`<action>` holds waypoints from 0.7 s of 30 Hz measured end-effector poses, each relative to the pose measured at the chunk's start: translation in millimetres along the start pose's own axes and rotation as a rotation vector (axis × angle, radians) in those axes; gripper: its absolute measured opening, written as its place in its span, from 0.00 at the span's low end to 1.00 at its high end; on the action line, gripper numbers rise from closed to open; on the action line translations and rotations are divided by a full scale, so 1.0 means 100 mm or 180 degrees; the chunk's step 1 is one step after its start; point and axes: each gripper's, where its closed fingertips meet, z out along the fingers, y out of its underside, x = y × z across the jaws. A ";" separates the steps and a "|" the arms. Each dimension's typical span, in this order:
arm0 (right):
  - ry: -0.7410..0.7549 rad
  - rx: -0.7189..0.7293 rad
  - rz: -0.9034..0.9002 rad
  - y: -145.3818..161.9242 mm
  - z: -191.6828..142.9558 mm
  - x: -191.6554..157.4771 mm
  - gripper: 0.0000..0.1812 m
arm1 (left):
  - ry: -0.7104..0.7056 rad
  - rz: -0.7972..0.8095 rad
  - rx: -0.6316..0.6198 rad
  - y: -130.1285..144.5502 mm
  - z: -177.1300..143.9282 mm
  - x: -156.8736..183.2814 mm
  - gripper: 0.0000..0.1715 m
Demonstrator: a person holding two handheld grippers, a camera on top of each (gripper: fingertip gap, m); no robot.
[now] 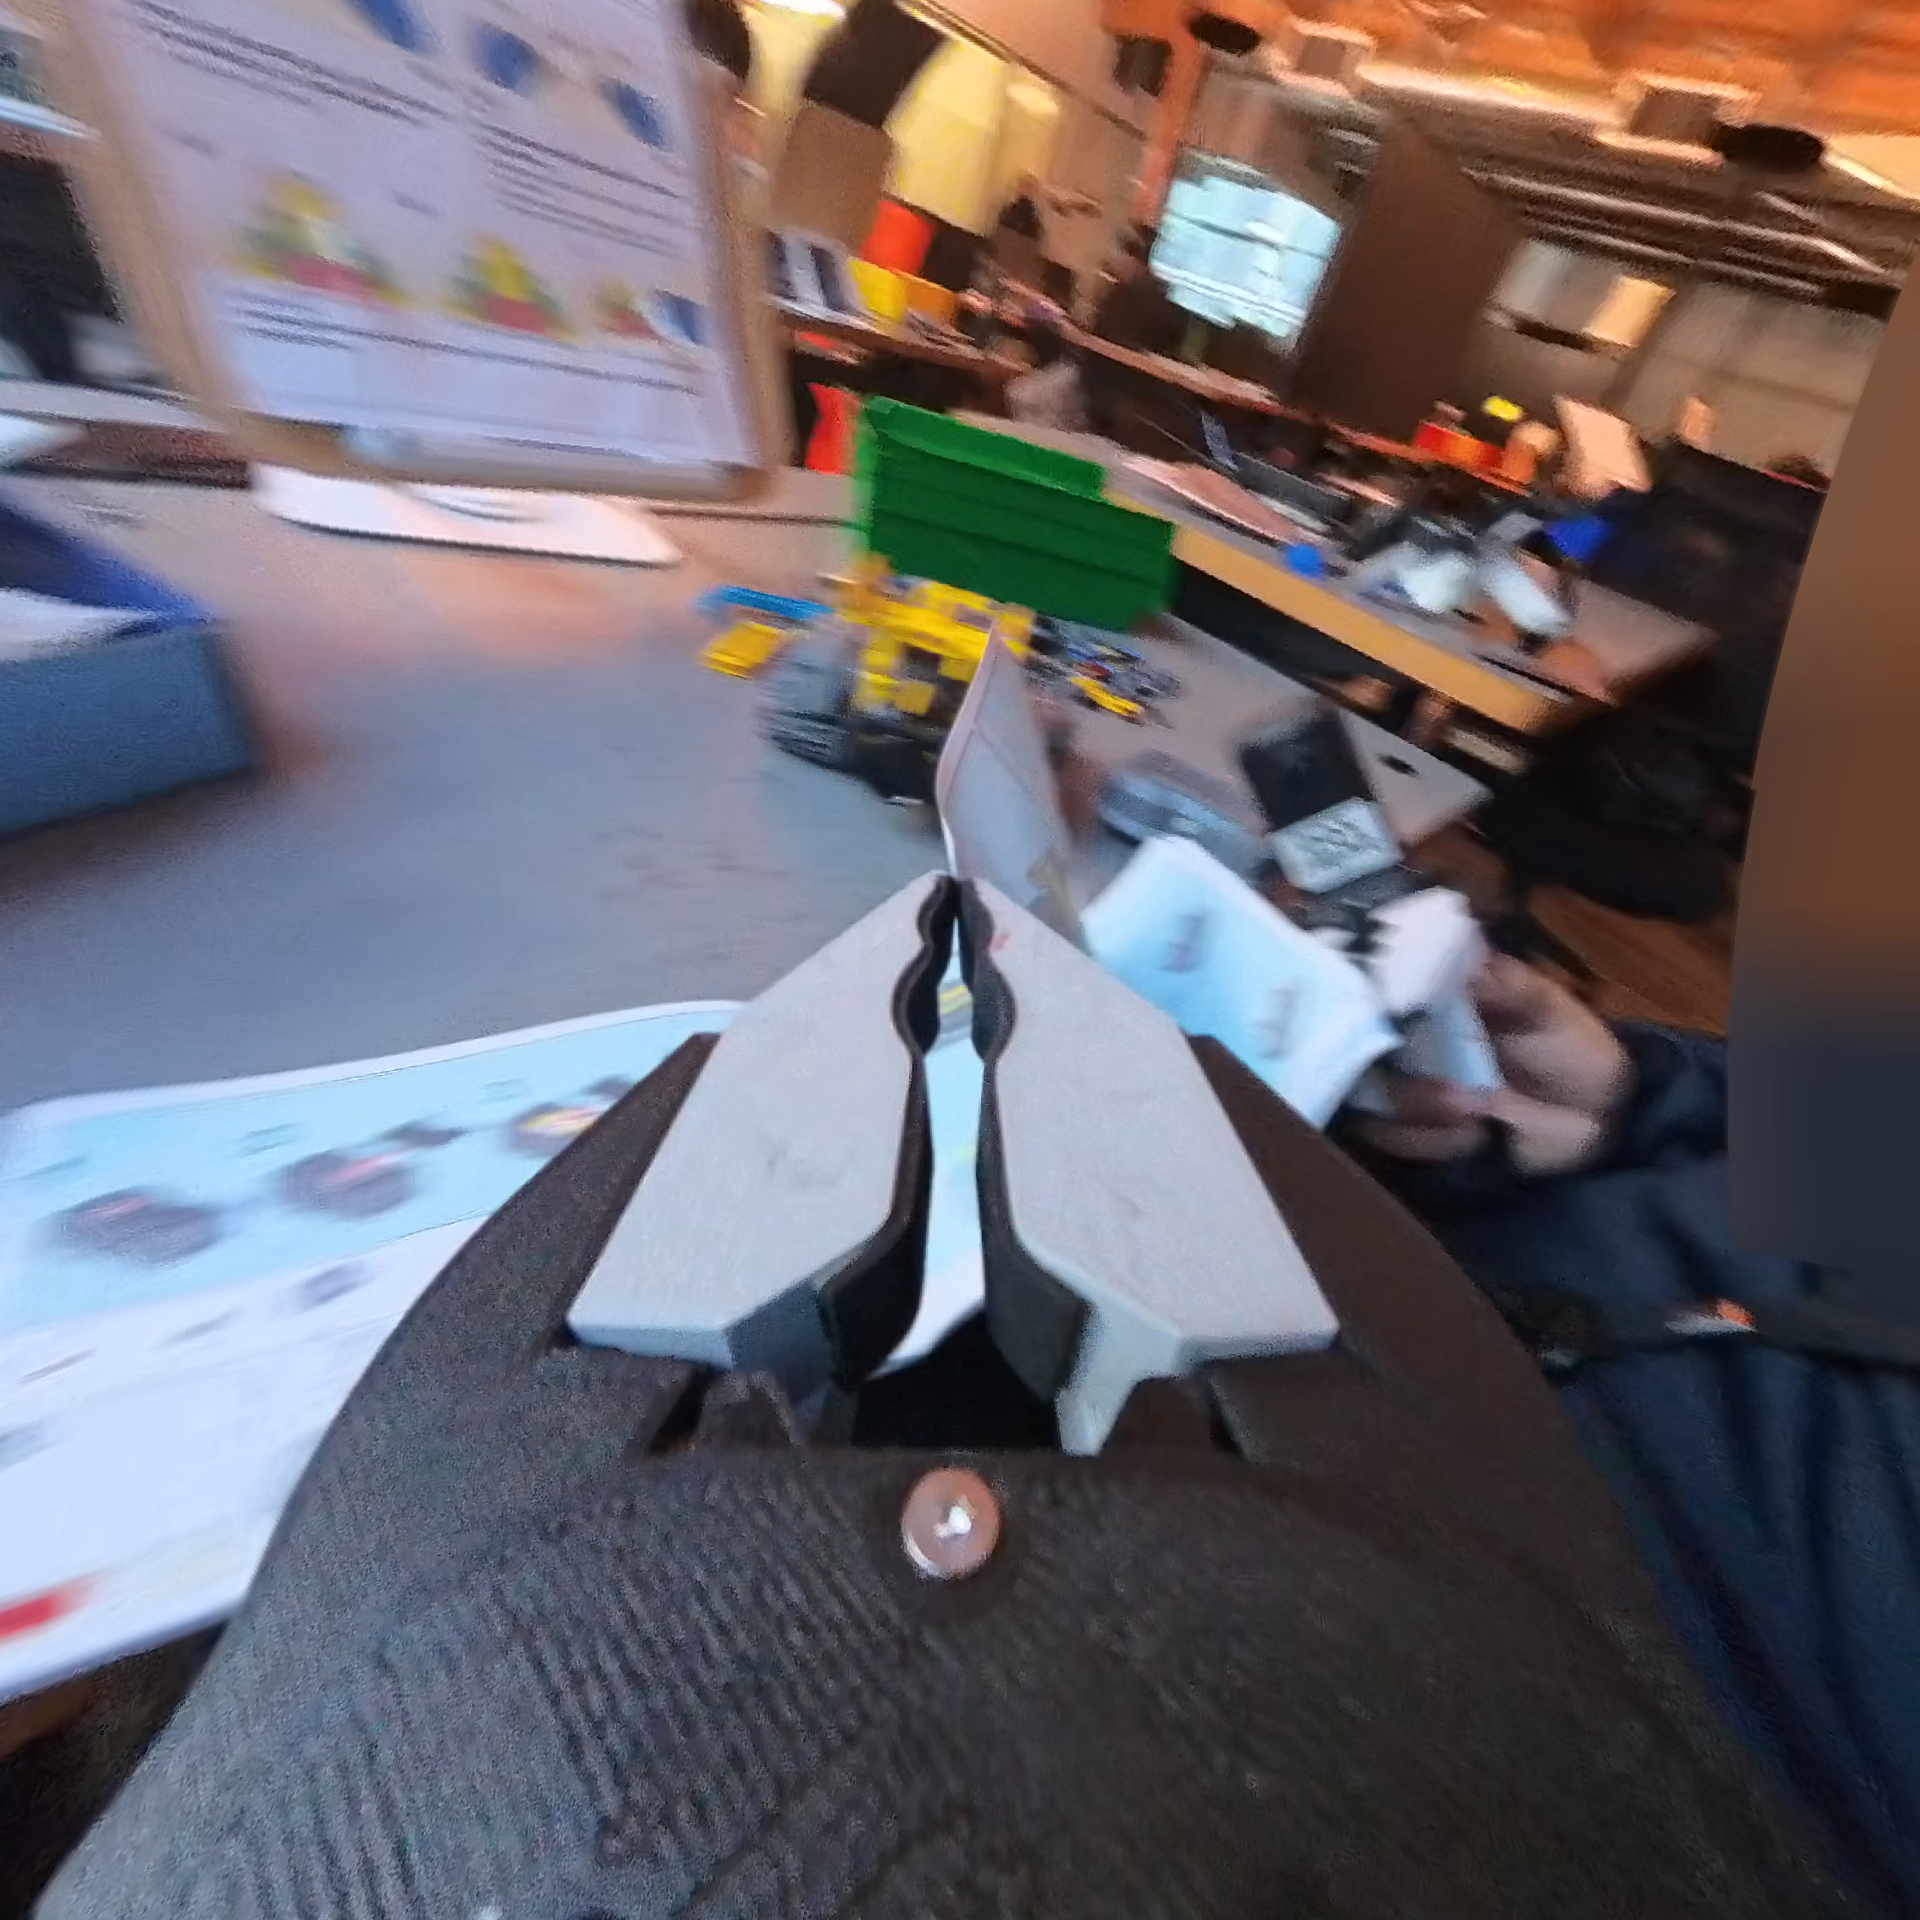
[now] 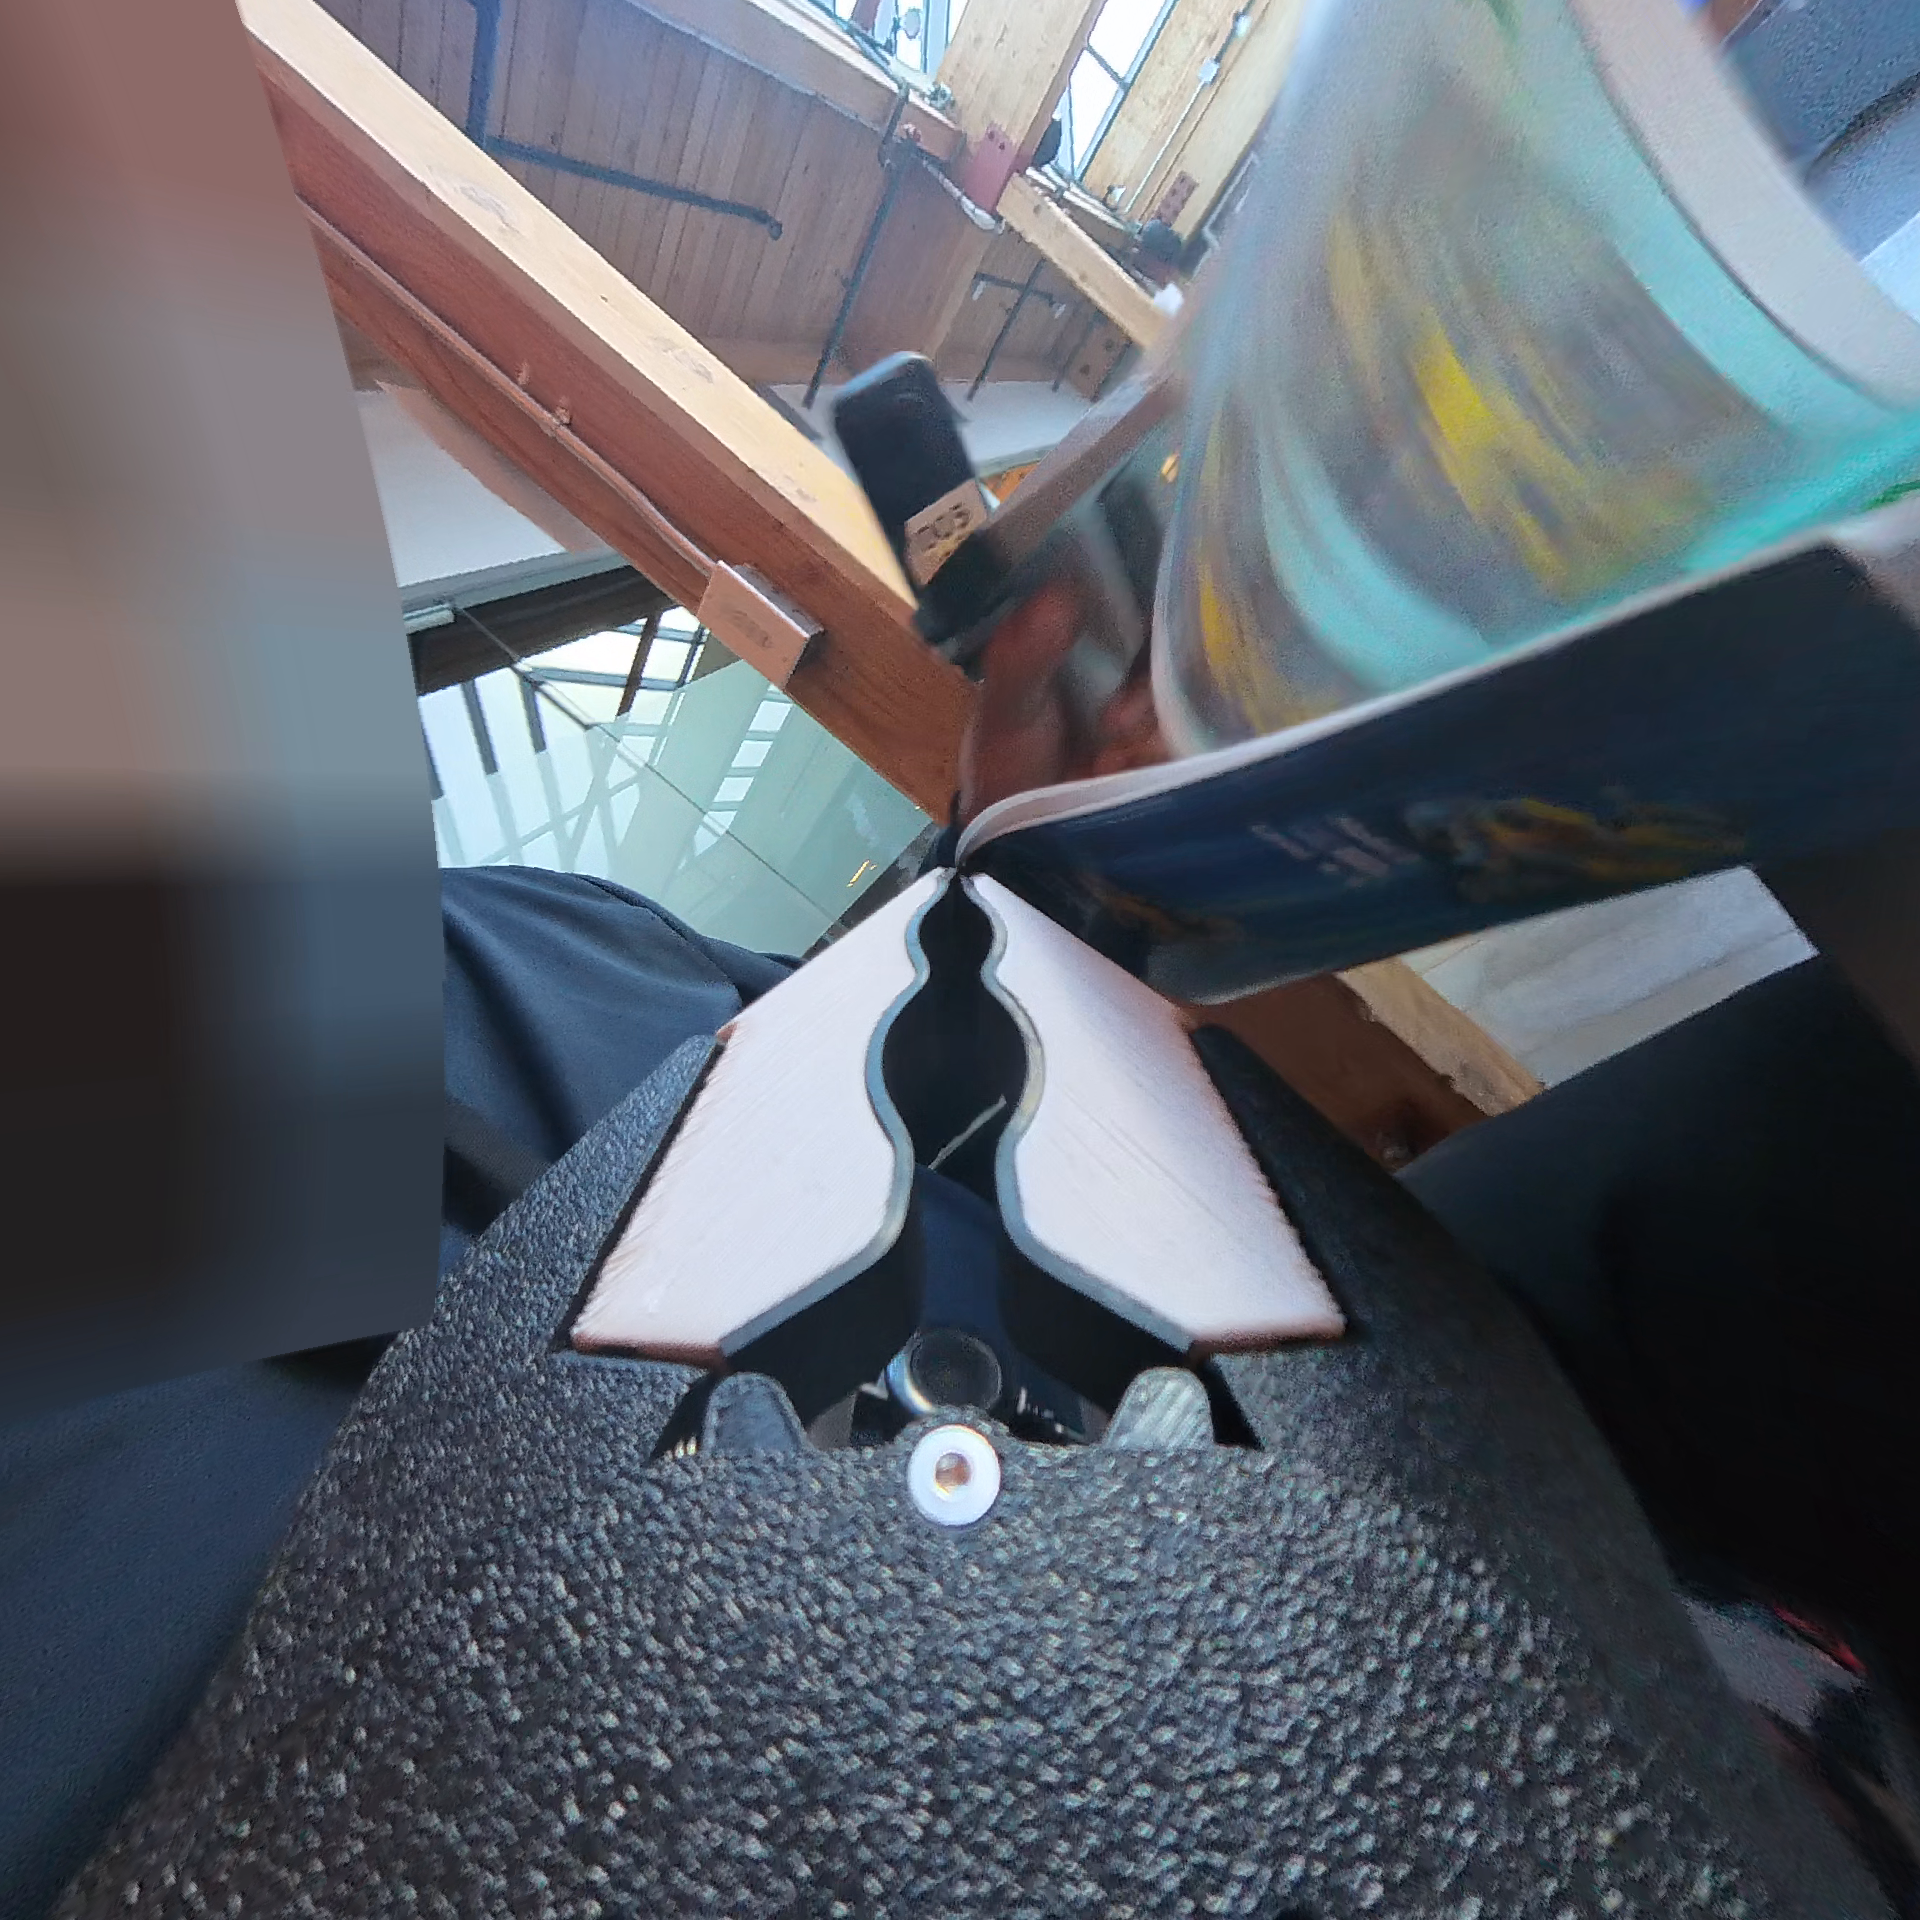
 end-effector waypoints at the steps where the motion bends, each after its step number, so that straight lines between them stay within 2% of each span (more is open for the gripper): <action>1: 0.0028 0.0018 -0.0008 -0.01 -0.04 0.00 0.00 | -0.0287 0.0025 0.0084 -0.07 -0.14 -0.29 0.00; 4: 0.0134 0.0113 -0.0063 -0.11 -0.19 -0.01 0.00 | -0.1039 0.0016 0.0106 -0.08 -0.56 -1.09 0.00; 6: 0.0238 0.0193 -0.0127 -0.21 -0.32 0.00 0.00 | -0.1313 -0.0040 -0.0043 0.06 -0.72 -1.42 0.00; 8: 0.0363 0.0273 -0.0209 -0.34 -0.44 0.02 0.00 | -0.1485 -0.0105 -0.0161 0.24 -0.79 -1.60 0.00; 15: 0.0823 0.0210 -0.0392 -0.45 -0.57 0.14 0.00 | -0.1657 -0.0266 -0.0286 0.61 -0.79 -1.51 0.01; 19: 0.1206 0.0100 -0.0438 -0.42 -0.65 0.29 0.00 | -0.1880 -0.0176 -0.0097 0.50 -0.93 -1.45 0.15; 21: 0.1422 -0.0054 -0.0474 -0.36 -0.74 0.38 0.00 | -0.1903 0.0290 -0.0273 0.42 -0.89 -1.29 0.15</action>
